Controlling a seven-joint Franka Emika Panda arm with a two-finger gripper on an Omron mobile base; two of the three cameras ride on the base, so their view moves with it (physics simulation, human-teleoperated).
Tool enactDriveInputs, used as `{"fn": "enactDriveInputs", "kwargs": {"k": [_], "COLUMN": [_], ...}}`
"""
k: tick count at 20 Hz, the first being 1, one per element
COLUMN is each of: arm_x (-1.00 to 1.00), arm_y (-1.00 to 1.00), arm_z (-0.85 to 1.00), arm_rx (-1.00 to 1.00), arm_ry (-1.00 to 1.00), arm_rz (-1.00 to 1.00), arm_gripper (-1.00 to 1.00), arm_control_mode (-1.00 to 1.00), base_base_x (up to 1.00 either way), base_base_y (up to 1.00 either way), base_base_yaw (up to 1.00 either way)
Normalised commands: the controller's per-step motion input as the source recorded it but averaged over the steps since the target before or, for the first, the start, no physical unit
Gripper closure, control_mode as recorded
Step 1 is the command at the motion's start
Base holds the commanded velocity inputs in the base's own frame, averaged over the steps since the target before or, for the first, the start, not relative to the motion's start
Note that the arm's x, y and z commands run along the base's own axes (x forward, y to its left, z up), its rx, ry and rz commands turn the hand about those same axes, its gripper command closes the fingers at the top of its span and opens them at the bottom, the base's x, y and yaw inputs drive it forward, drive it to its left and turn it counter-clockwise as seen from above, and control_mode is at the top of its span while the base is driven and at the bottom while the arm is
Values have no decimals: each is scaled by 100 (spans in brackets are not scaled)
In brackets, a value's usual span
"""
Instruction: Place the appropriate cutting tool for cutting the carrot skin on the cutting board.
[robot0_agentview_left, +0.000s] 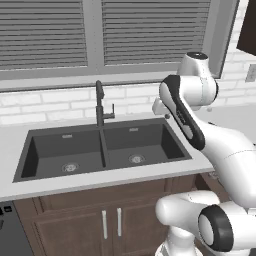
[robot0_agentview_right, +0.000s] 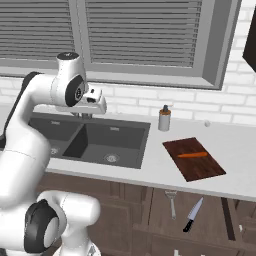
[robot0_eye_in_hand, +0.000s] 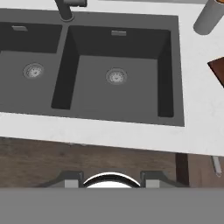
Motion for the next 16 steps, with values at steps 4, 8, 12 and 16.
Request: {"fn": "enactDriveInputs", "kwargs": {"k": [4,8,12,16], "arm_x": [-28,-39,-20,-12], "arm_y": [-7,-66,-100,-100], "arm_z": [0,0,-9,-23], "arm_rx": [1,12,13,18], "arm_ry": [-9,-7,7,20], "arm_rz": [-2,-19,-21,-25], "arm_gripper": [-100,-100,-100,-100], "arm_control_mode": [-100,-100,-100,-100], "base_base_x": [0,0,0,0], "base_base_y": [0,0,0,0], "base_base_yaw": [0,0,0,0]}}
